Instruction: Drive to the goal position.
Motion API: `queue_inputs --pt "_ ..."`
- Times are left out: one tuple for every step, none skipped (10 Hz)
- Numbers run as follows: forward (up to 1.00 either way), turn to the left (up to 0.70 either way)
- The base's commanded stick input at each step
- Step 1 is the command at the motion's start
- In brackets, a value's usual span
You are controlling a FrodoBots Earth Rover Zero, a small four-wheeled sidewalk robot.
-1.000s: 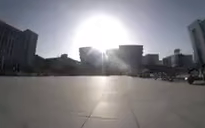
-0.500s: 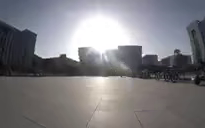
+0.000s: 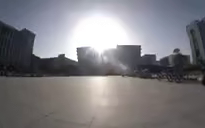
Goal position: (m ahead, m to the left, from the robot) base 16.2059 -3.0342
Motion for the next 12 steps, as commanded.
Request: queue_inputs --pt "1.0 0.04" --pt "1.0 0.04" --pt "1.0 0.04" --pt "1.0 0.04" --pt "1.0 0.25" --pt "1.0 0.44" --pt "1.0 0.44" --pt "1.0 0.27" --pt "1.0 0.06" --pt "1.0 0.04" --pt "1.0 0.04" --pt "1.0 0.04"
